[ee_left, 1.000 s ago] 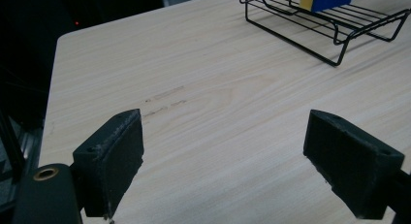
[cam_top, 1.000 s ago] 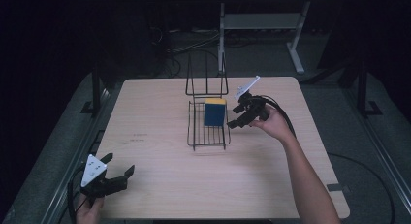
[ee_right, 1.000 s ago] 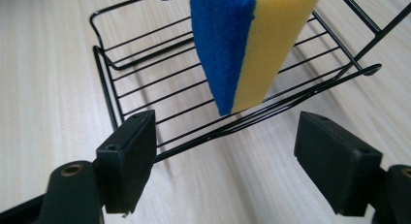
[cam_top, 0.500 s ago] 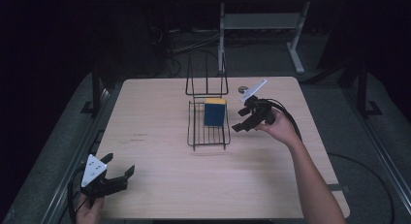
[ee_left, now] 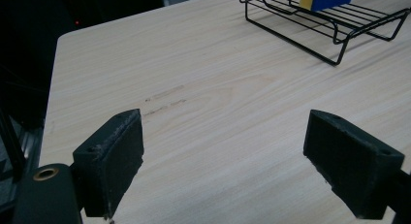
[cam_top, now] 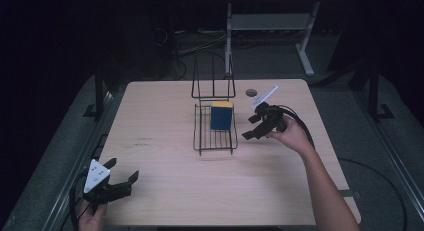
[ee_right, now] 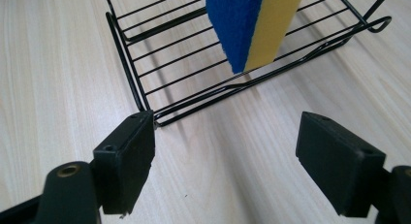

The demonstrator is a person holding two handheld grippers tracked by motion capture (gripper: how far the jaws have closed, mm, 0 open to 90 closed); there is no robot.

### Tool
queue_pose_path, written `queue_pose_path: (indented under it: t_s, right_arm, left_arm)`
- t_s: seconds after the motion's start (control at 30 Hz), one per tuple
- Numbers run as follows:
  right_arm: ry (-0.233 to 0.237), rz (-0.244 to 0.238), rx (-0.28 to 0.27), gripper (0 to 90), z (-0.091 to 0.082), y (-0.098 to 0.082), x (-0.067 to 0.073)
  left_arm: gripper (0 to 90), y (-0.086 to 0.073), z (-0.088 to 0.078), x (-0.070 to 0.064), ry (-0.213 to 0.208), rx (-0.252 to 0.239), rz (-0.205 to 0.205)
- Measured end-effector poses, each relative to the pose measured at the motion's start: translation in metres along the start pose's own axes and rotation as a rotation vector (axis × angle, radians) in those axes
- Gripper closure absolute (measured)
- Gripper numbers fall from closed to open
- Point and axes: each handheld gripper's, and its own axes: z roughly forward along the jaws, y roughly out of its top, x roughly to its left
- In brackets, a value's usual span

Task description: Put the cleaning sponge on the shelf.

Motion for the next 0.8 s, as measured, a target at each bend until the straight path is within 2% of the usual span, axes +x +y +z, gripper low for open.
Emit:
queue_pose_path:
  t_s: [0.8]
  right_arm:
    - [0.003, -0.021, 0.021, 20.4, -0.007, -0.010, 0.016]
  left_arm:
    - [13.9, 0.000, 0.000, 0.000, 0.005, -0.001, 0.001]
